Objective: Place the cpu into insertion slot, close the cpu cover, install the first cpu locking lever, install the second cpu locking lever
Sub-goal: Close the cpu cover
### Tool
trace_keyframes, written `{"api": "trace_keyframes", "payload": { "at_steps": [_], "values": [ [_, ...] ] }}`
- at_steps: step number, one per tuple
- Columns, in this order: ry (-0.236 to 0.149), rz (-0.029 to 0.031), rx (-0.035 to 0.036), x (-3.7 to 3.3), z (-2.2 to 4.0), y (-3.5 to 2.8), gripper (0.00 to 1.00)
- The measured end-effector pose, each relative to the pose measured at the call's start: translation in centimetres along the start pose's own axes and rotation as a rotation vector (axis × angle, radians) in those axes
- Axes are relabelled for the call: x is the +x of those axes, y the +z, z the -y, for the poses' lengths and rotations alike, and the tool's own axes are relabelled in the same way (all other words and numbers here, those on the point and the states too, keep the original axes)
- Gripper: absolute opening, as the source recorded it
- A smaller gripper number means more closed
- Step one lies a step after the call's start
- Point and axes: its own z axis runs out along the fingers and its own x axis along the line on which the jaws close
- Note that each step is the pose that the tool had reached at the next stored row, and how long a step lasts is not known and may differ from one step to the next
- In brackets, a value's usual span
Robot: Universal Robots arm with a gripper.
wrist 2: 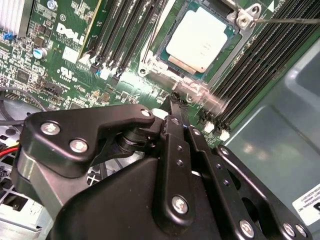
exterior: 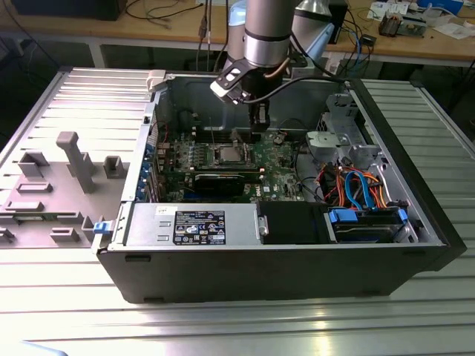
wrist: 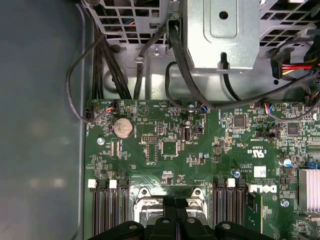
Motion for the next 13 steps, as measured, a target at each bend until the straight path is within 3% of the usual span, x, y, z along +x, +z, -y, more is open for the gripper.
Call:
{"api": "trace_keyframes", "payload": {
  "at_steps": [5,13],
  "values": [
    [0.000,0.0000,0.0000,0.01,0.64,-0.01,0.11],
    [0.000,0.0000,0.0000,0.01,0.92,-0.02,0.11]
  ]
}}
